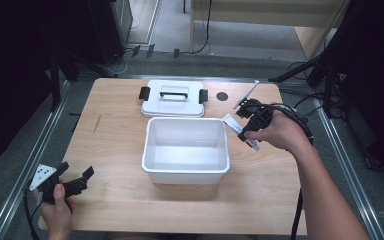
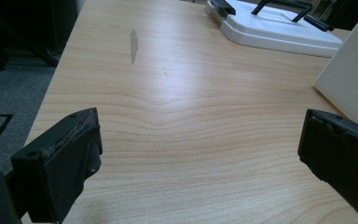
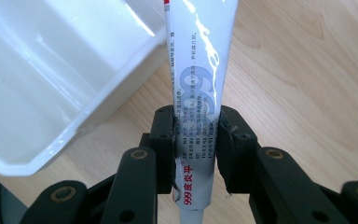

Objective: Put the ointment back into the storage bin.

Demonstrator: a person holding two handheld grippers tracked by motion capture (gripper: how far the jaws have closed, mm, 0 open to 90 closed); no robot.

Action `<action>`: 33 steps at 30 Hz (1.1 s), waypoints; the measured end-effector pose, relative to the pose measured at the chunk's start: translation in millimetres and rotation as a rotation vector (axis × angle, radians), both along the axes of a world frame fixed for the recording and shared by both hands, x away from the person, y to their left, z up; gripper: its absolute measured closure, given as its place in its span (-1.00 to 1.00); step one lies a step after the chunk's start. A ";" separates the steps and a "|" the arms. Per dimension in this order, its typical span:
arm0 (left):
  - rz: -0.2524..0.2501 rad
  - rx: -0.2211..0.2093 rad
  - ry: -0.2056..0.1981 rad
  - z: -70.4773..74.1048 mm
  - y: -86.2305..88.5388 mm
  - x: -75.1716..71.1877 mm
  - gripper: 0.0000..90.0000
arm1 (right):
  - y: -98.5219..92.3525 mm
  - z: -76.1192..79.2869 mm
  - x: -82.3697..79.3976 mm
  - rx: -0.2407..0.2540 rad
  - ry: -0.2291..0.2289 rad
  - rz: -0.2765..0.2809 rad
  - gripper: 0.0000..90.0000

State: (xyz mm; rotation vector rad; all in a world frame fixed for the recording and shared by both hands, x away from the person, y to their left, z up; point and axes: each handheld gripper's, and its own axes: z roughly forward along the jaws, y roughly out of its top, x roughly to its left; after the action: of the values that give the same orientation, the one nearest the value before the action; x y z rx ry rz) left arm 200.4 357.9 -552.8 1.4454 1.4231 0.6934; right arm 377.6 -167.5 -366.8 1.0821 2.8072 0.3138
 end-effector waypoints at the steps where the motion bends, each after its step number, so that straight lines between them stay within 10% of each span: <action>1: 0.001 0.000 0.000 0.0 -0.1 0.0 -1.00 | 2.2 1.9 -1.5 -0.002 -0.006 0.022 0.57; 22: -0.001 -0.003 0.001 0.0 -0.2 0.4 -1.00 | 39.6 15.1 -14.9 -0.024 -0.070 0.425 0.57; 33: -0.002 -0.003 0.002 0.0 -0.1 0.5 -1.00 | 57.6 14.9 -17.1 0.018 -0.034 0.460 0.57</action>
State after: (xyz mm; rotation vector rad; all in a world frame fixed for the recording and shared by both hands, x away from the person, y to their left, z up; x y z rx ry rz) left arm 200.9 357.8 -552.8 1.4456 1.4235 0.6883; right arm 360.4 -109.9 -351.9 0.4130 2.9965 0.3927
